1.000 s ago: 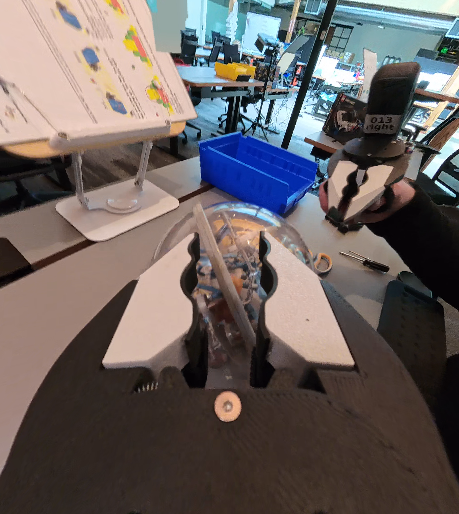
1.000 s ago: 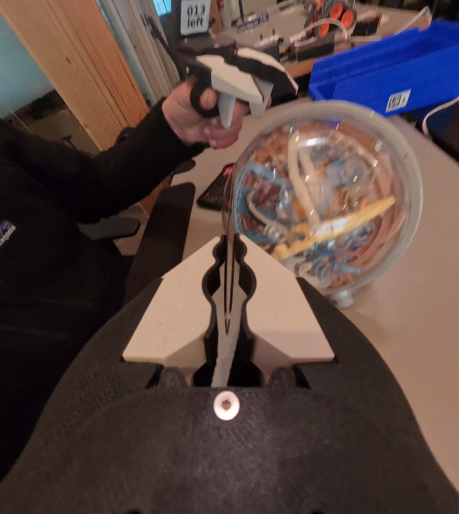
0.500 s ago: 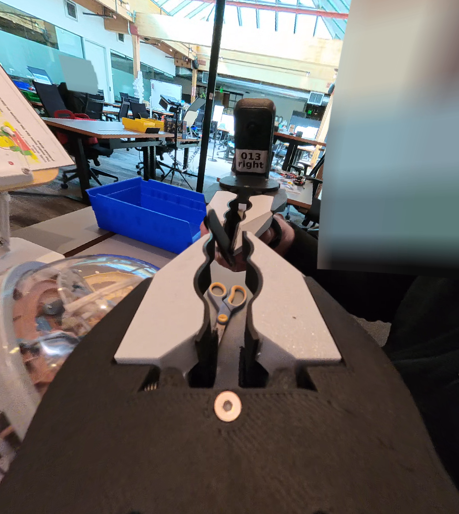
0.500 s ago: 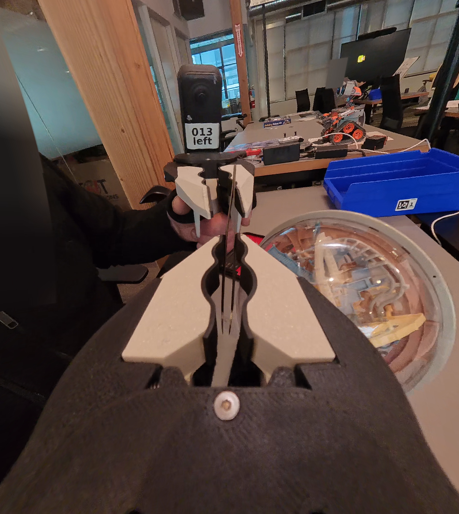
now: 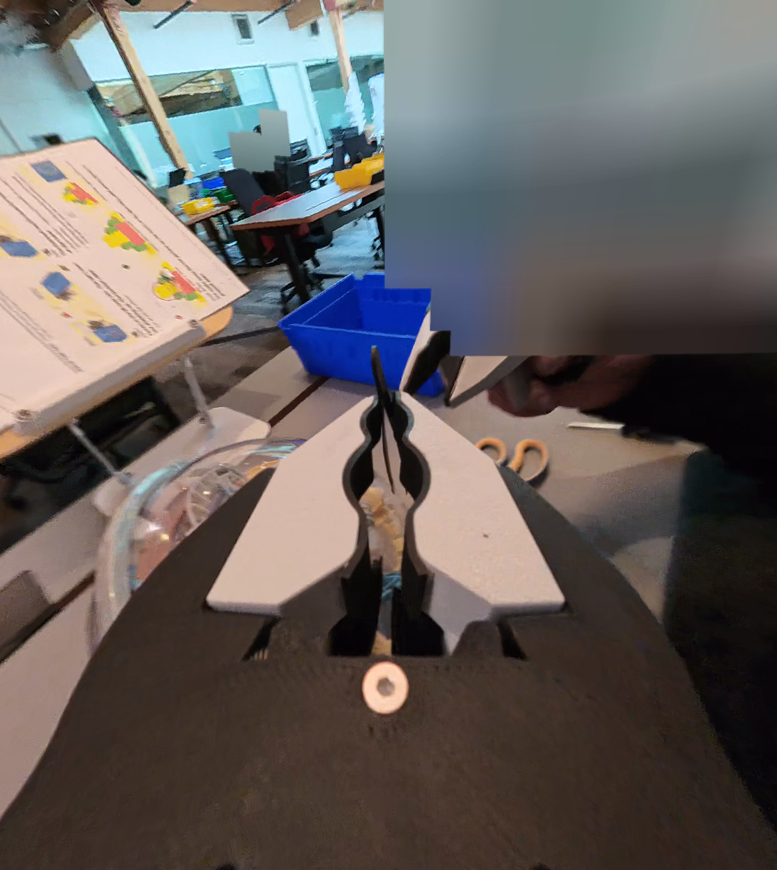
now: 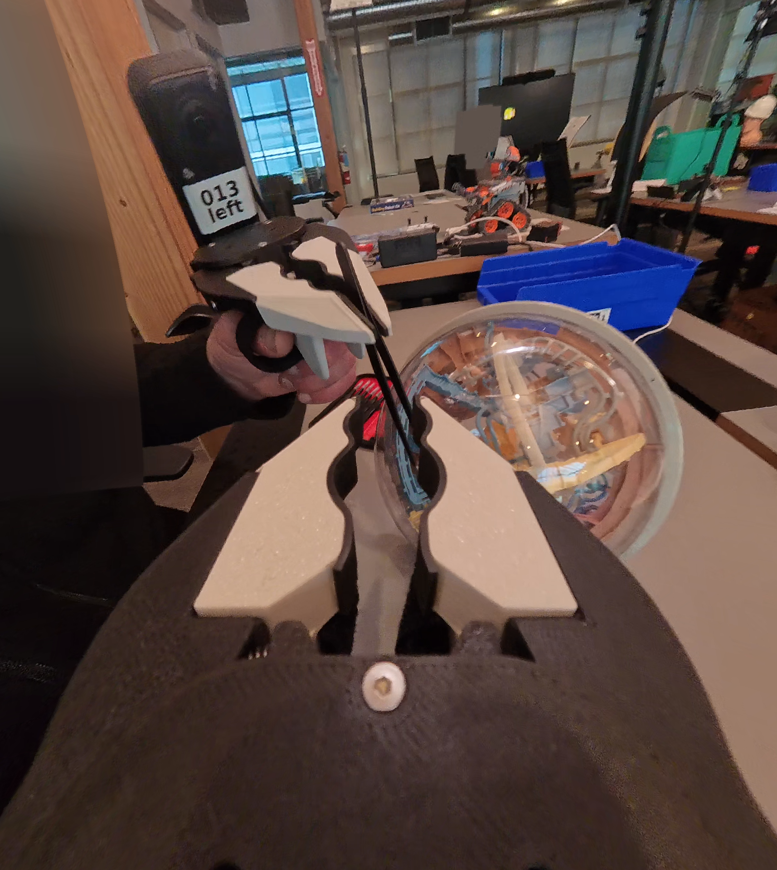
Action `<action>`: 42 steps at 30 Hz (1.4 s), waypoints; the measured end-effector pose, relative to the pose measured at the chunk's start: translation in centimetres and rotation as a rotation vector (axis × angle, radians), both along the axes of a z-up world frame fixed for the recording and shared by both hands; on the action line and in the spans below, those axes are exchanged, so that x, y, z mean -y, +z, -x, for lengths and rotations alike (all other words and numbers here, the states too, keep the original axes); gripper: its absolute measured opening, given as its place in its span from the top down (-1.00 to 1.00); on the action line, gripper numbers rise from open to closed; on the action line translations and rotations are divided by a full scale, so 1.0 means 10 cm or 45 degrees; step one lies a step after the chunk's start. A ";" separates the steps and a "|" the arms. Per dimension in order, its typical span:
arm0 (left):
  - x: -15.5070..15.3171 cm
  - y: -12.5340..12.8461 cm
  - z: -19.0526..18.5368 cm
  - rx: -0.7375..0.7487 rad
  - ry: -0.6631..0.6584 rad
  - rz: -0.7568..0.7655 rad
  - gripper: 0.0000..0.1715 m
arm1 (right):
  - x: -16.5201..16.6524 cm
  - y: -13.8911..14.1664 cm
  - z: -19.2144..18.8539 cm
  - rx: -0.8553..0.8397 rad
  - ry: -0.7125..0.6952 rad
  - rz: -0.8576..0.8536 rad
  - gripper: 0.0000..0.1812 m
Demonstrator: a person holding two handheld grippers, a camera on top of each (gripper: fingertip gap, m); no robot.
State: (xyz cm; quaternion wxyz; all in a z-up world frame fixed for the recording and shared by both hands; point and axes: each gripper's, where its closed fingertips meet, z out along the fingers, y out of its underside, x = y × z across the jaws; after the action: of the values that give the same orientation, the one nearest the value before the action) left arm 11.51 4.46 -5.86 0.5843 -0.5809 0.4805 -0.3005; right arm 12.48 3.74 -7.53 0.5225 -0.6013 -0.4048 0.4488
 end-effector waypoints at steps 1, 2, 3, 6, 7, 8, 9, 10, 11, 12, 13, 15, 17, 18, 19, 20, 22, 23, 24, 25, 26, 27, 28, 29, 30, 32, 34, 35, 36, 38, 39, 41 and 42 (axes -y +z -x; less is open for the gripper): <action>0.00 0.00 -0.02 -0.072 0.038 -0.090 1.00 | 0.02 0.06 -0.03 -0.005 -0.020 -0.026 0.78; 0.01 0.01 -0.06 -0.140 0.063 -0.174 0.99 | 0.04 0.12 -0.06 -0.002 -0.043 -0.056 0.75; 0.03 0.02 -0.10 -0.196 0.078 -0.243 0.99 | 0.07 0.18 -0.06 0.000 -0.058 -0.092 0.74; 0.09 0.05 -0.21 -0.357 0.092 -0.449 0.99 | 0.18 0.29 -0.01 0.058 -0.073 -0.205 0.72; 0.10 0.04 -0.24 -0.400 0.088 -0.480 0.99 | 0.21 0.32 0.01 0.077 -0.077 -0.246 0.72; 0.12 0.04 -0.26 -0.437 0.079 -0.504 0.99 | 0.24 0.35 0.02 0.089 -0.082 -0.280 0.74; 0.14 0.04 -0.28 -0.464 0.074 -0.531 0.99 | 0.25 0.38 0.02 0.100 -0.092 -0.306 0.78; 0.16 0.04 -0.30 -0.490 0.071 -0.547 0.99 | 0.27 0.39 0.01 0.112 -0.101 -0.327 0.82; 0.19 0.03 -0.31 -0.510 0.054 -0.549 0.99 | 0.29 0.41 0.00 0.119 -0.104 -0.344 0.87; 0.23 0.02 -0.33 -0.522 0.037 -0.546 0.99 | 0.31 0.41 0.00 0.124 -0.101 -0.362 0.93; 0.25 0.02 -0.34 -0.531 0.031 -0.547 0.99 | 0.35 0.41 -0.01 0.131 -0.097 -0.383 0.94; 0.32 -0.03 -0.37 -0.555 -0.011 -0.518 0.99 | 0.40 0.38 -0.04 0.161 -0.099 -0.414 0.97; 0.38 -0.07 -0.40 -0.560 -0.055 -0.487 0.98 | 0.45 0.35 -0.07 0.170 -0.099 -0.411 0.98; 0.41 -0.10 -0.42 -0.567 -0.085 -0.461 0.96 | 0.46 0.33 -0.09 0.160 -0.102 -0.402 0.99; 0.44 -0.11 -0.45 -0.566 -0.112 -0.442 0.92 | 0.48 0.32 -0.11 0.134 -0.108 -0.388 1.00; 0.47 -0.11 -0.47 -0.552 -0.136 -0.442 0.90 | 0.49 0.33 -0.14 0.086 -0.114 -0.367 1.00; 0.52 -0.15 -0.53 -0.546 -0.180 -0.425 0.84 | 0.55 0.35 -0.21 -0.038 -0.111 -0.327 1.00; 0.52 -0.18 -0.56 -0.542 -0.186 -0.399 0.77 | 0.58 0.37 -0.26 -0.103 -0.109 -0.308 1.00; 0.54 -0.23 -0.59 -0.528 -0.214 -0.356 0.76 | 0.60 0.38 -0.32 -0.170 -0.104 -0.289 1.00; 0.58 -0.29 -0.62 -0.508 -0.255 -0.285 0.77 | 0.63 0.40 -0.38 -0.230 -0.101 -0.272 1.00; 0.61 -0.35 -0.66 -0.483 -0.289 -0.215 0.79 | 0.65 0.40 -0.44 -0.278 -0.100 -0.258 1.00; 0.65 -0.40 -0.69 -0.454 -0.310 -0.173 0.84 | 0.68 0.39 -0.49 -0.312 -0.092 -0.244 1.00; 0.68 -0.44 -0.72 -0.431 -0.331 -0.145 0.86 | 0.71 0.37 -0.52 -0.332 -0.081 -0.231 1.00; 0.70 -0.48 -0.75 -0.409 -0.340 -0.119 0.88 | 0.73 0.33 -0.55 -0.345 -0.077 -0.222 1.00; 0.71 -0.52 -0.78 -0.393 -0.341 -0.103 0.90 | 0.75 0.29 -0.57 -0.356 -0.073 -0.211 1.00; 0.72 -0.57 -0.81 -0.376 -0.338 -0.098 0.93 | 0.76 0.22 -0.63 -0.384 -0.061 -0.178 1.00; 0.69 -0.65 -0.81 -0.429 -0.314 -0.121 0.94 | 0.76 0.13 -0.67 -0.380 -0.051 -0.144 1.00; 0.66 -0.70 -0.80 -0.481 -0.295 -0.149 0.95 | 0.75 0.07 -0.68 -0.349 -0.055 -0.130 1.00; 0.63 -0.76 -0.79 -0.535 -0.282 -0.170 0.95 | 0.75 0.02 -0.68 -0.308 -0.064 -0.122 1.00; 0.62 -0.83 -0.77 -0.633 -0.282 -0.182 0.95 | 0.76 0.00 -0.72 -0.264 -0.086 -0.139 0.96; 0.62 -0.86 -0.76 -0.680 -0.280 -0.201 0.95 | 0.76 0.01 -0.73 -0.242 -0.094 -0.146 0.89; 0.63 -0.94 -0.71 -0.807 -0.301 -0.216 0.95 | 0.75 -0.06 -0.74 -0.130 -0.126 -0.171 0.84; 0.61 -0.94 -0.70 -0.840 -0.292 -0.238 0.95 | 0.75 -0.11 -0.72 -0.061 -0.134 -0.186 0.84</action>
State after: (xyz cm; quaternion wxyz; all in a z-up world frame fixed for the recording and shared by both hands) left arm 18.49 -1.62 -15.27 0.4110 -0.5330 0.7306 -0.1153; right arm 19.65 -3.72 -8.67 0.5974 -0.5713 -0.3915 0.4043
